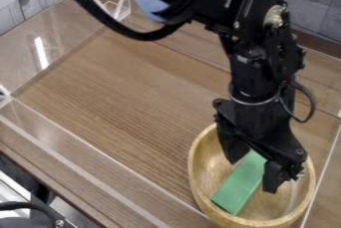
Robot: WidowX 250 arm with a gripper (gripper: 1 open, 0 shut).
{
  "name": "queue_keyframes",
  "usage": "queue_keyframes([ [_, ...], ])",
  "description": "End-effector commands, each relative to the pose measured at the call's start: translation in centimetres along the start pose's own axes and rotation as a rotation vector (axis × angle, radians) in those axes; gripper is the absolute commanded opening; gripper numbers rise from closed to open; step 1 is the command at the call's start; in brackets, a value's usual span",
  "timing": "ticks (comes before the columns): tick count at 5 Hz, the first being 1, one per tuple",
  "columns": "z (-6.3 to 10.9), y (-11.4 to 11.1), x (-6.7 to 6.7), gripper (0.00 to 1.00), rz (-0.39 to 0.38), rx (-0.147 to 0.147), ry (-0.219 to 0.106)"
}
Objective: Put green object into wooden bowl
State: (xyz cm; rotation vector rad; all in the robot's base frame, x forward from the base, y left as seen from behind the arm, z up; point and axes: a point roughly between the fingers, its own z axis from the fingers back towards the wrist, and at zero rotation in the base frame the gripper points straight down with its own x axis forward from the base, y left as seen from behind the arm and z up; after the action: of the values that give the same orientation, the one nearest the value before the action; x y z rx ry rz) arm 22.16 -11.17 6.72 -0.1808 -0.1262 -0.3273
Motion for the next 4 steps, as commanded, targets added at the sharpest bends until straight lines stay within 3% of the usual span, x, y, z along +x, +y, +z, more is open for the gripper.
queue_keyframes([
  [1,0.1,-0.1,0.8,1.00,-0.060,-0.016,-0.011],
  [4,0.9,0.3,2.2,1.00,-0.080,-0.011,0.004],
])
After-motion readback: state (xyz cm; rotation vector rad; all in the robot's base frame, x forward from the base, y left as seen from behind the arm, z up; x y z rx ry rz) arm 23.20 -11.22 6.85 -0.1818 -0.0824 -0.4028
